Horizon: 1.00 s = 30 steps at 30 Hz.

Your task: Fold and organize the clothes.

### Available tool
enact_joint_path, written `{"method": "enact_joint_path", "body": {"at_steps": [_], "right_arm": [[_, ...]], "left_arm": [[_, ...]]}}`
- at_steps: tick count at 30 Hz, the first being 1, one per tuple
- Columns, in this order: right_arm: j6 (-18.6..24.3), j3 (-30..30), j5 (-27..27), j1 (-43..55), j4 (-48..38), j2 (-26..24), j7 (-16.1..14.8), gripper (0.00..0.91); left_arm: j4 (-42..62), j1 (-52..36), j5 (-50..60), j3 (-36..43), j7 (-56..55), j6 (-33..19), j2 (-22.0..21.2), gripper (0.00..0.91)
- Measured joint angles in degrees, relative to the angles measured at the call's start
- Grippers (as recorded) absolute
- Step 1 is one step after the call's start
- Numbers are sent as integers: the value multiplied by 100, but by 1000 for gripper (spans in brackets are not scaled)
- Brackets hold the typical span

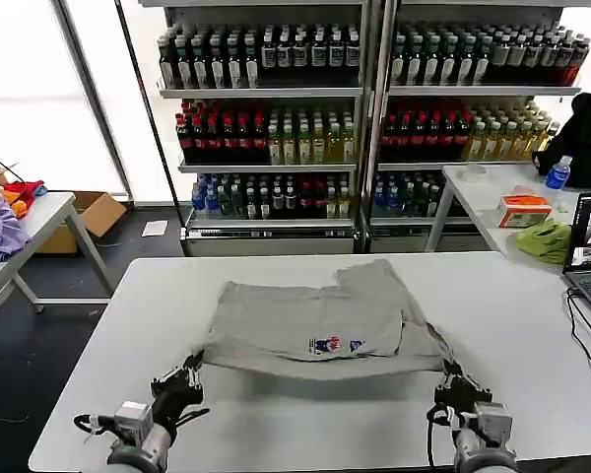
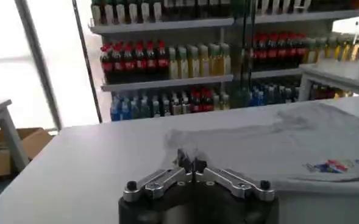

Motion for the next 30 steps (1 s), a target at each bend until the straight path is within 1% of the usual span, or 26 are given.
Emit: {"method": "enact_joint_path", "body": {"at_steps": [5,7,8,9,11,12,13,14,15,24,30], "right_arm": [[52,3,-86,-354,61,-83,90,0],[78,-35,-143,-484,72,-88,120,50],[83,-60,-176,-537,73,-88,138,50],[88,-84,-203,-595,74,-88,156,0],[108,-121,-255,-687,78,-97,175,0],[126,-132,-291,-739,82,-112,186,30],[134,-137,-313,-781,85,-120,200,171],[136,-142,-324,-816,87,-126,213,887],[136,-148,-336,-855,96,-131,226,907],[197,-91,-330,-1030,189,-115,392,907],[231,61,-195,-969,288,-15,471,907]], "left_arm": [[-128,441,106,-21,-11,-82,-58,0],[-146,589,144,-17,-6,-121,-78,0],[-149,659,171,-5,-3,-149,-88,10],[-149,733,193,11,2,-169,-107,10],[-150,825,221,41,3,-197,-128,10],[-150,865,228,54,7,-207,-144,0],[-150,901,233,60,6,-215,-156,10],[-149,936,235,63,6,-222,-165,202],[-149,977,237,67,6,-231,-169,907],[-245,1231,271,156,-27,-219,-238,907],[-423,1314,276,154,-39,-144,-288,907]]}}
